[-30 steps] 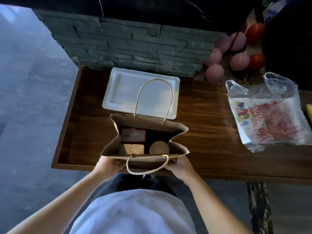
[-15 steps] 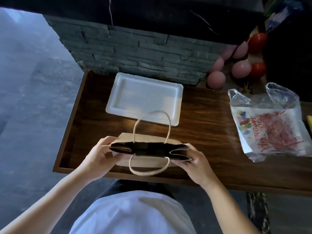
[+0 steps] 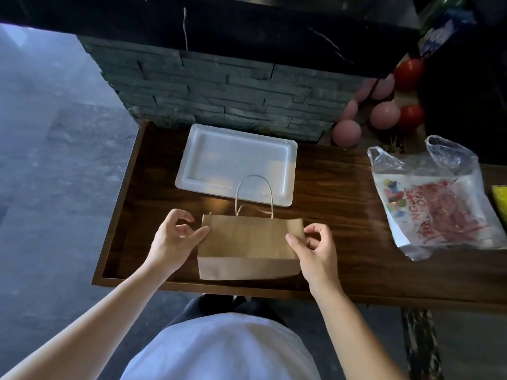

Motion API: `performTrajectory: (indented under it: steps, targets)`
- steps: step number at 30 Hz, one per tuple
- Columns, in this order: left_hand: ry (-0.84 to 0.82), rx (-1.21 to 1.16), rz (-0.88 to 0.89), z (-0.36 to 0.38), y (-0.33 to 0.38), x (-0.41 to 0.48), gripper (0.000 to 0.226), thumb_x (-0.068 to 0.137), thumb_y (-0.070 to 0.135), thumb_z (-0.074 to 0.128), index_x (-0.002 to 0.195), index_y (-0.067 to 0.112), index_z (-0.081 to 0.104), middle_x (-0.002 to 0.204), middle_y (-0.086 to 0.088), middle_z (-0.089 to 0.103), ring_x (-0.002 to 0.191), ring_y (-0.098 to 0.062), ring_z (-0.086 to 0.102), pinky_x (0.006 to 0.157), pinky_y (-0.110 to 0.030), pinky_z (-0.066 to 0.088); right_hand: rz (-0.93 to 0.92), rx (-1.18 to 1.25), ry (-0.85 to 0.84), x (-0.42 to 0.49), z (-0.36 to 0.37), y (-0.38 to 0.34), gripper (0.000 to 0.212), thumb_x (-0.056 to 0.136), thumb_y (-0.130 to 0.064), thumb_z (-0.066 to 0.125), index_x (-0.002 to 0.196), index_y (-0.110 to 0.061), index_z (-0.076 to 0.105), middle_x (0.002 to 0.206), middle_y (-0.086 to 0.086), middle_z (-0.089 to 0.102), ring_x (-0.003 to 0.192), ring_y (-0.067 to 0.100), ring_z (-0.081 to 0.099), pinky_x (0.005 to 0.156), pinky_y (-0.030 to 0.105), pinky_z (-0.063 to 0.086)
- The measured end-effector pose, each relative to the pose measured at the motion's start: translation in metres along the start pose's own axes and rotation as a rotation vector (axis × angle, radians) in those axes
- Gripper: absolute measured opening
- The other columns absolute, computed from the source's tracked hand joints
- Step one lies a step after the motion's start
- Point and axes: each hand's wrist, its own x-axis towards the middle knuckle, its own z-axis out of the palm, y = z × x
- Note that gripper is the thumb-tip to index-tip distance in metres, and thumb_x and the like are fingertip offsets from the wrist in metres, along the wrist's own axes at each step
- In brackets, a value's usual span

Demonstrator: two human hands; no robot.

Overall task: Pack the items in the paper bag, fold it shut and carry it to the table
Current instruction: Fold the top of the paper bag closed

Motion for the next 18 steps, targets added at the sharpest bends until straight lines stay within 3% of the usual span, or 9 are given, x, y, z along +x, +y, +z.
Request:
performTrajectory:
  steps: [2, 4, 6, 7, 9, 12, 16, 18]
  targets:
    - [-0.045, 0.049, 0.020, 0.005, 0.000, -0.004, 0.041, 0.081, 0.033, 0.077, 0.114, 0.031, 0.053, 0.082, 0.004, 0.073, 0.077, -0.015, 0.070, 0.064, -0.028, 0.055, -0.021, -0.060, 0.022, -0.003, 0.003, -0.001, 0.043, 0.073, -0.027, 0.079, 0.105, -0.043, 0.054, 0.075, -0.010, 0.065, 0.068, 0.008, 0.063, 0.057, 0.016, 0.049]
    - [-0.010, 0.251, 0.201, 0.009, 0.001, -0.011, 0.043, 0.080, 0.024, 0.079, 0.118, 0.029, 0.058, 0.105, 0.000, 0.064, 0.087, -0.016, 0.064, 0.070, -0.024, 0.054, -0.158, -0.288, 0.046, -0.004, 0.003, -0.003, 0.052, 0.073, -0.018, 0.080, 0.118, -0.037, 0.058, 0.094, -0.005, 0.058, 0.078, 0.009, 0.057, 0.068, 0.020, 0.051]
    - [0.022, 0.485, 0.582, 0.009, 0.004, -0.018, 0.029, 0.082, 0.018, 0.077, 0.110, 0.025, 0.069, 0.113, -0.004, 0.057, 0.099, -0.024, 0.056, 0.079, -0.036, 0.054, -0.390, -0.581, 0.107, -0.006, 0.002, -0.006, 0.037, 0.072, -0.013, 0.080, 0.105, -0.028, 0.071, 0.107, 0.001, 0.056, 0.091, 0.016, 0.054, 0.078, 0.035, 0.052]
    - [-0.020, 0.556, 0.771, 0.008, 0.007, -0.021, 0.021, 0.085, 0.023, 0.073, 0.106, 0.026, 0.072, 0.111, -0.002, 0.059, 0.101, -0.025, 0.054, 0.081, -0.040, 0.052, -0.499, -0.663, 0.127, -0.008, 0.002, -0.009, 0.024, 0.072, -0.016, 0.080, 0.094, -0.024, 0.076, 0.106, 0.002, 0.060, 0.095, 0.020, 0.054, 0.079, 0.043, 0.050]
    - [-0.180, 0.664, 0.957, 0.009, 0.011, -0.026, 0.026, 0.088, 0.043, 0.066, 0.109, 0.030, 0.072, 0.108, 0.004, 0.065, 0.105, -0.023, 0.055, 0.087, -0.041, 0.047, -0.652, -0.697, 0.029, -0.013, 0.005, -0.014, 0.008, 0.074, -0.027, 0.078, 0.081, -0.023, 0.079, 0.093, -0.004, 0.069, 0.092, 0.020, 0.058, 0.079, 0.046, 0.047]
    - [-0.261, 0.760, 1.012, 0.021, 0.015, -0.030, 0.031, 0.082, 0.045, 0.073, 0.108, 0.028, 0.074, 0.103, 0.005, 0.068, 0.101, -0.022, 0.061, 0.087, -0.039, 0.049, -0.791, -0.733, -0.223, -0.027, 0.019, -0.020, 0.015, 0.074, -0.038, 0.076, 0.081, -0.025, 0.080, 0.084, -0.009, 0.072, 0.085, 0.017, 0.062, 0.078, 0.041, 0.046]
    - [-0.204, 0.736, 0.967, 0.033, 0.019, -0.027, 0.015, 0.084, 0.034, 0.074, 0.094, 0.024, 0.078, 0.094, 0.004, 0.071, 0.091, -0.022, 0.064, 0.076, -0.033, 0.051, -0.754, -0.846, -0.301, -0.034, 0.043, -0.022, 0.013, 0.072, -0.011, 0.076, 0.084, -0.015, 0.078, 0.091, -0.004, 0.071, 0.088, 0.022, 0.060, 0.070, 0.037, 0.052]
    - [-0.193, 0.734, 0.900, 0.032, 0.016, -0.022, 0.012, 0.083, 0.032, 0.075, 0.093, 0.025, 0.079, 0.093, 0.005, 0.072, 0.090, -0.023, 0.064, 0.073, -0.036, 0.052, -0.704, -0.860, -0.331, -0.026, 0.043, -0.021, 0.010, 0.077, -0.012, 0.073, 0.086, -0.014, 0.077, 0.091, -0.002, 0.070, 0.091, 0.022, 0.058, 0.071, 0.037, 0.052]
